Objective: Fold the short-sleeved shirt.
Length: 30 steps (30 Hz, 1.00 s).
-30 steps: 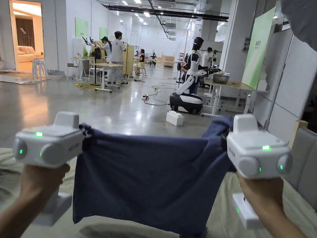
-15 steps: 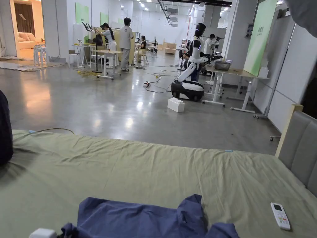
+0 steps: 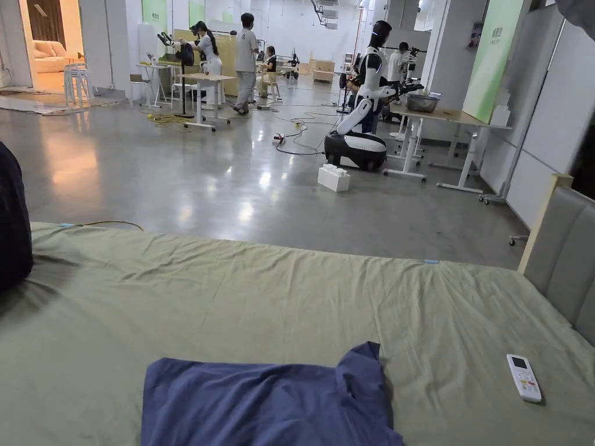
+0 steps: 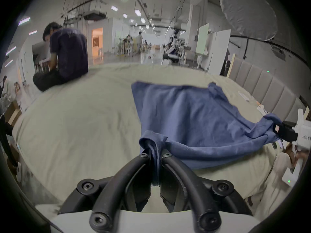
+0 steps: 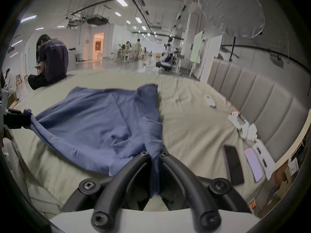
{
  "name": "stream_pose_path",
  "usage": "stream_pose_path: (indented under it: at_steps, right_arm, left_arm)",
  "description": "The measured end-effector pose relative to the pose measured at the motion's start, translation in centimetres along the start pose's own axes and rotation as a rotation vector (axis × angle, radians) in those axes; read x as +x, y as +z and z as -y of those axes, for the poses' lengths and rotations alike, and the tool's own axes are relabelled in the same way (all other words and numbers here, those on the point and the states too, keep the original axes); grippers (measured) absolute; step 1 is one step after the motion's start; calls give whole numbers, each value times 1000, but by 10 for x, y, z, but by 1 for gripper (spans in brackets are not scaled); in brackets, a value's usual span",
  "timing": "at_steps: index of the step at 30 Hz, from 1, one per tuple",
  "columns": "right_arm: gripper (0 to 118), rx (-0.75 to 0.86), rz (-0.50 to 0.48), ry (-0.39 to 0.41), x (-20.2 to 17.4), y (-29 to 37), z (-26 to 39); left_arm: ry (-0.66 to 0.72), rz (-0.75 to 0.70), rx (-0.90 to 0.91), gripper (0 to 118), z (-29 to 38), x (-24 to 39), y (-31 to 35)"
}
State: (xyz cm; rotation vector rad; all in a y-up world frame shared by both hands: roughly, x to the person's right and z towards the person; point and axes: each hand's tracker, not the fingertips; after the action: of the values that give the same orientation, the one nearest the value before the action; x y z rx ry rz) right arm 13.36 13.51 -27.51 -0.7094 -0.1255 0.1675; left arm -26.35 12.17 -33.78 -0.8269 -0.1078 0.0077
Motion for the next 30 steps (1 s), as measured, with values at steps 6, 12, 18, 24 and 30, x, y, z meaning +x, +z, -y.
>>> stream_pose_path:
  at_steps: [6,12,18,24,30]
  right_arm:
    - [5,-43,-6,-19,5,-9,-2]
    - [63,90,34,-49,9,11,-33]
    - [84,345,10,-58,0,34,-84]
    - [93,578,57,-69,-16,47,-130]
    - [79,636,50,-156,-18,49,-154]
  left_arm:
    - [18,11,-57,9,7,0,-14]
    - [-10,39,36,20,-11,3,7]
    - [-88,-15,327,83,-55,27,43]
    - [-9,-101,580,84,-99,44,69]
    - [31,-81,664,82,-123,52,85]
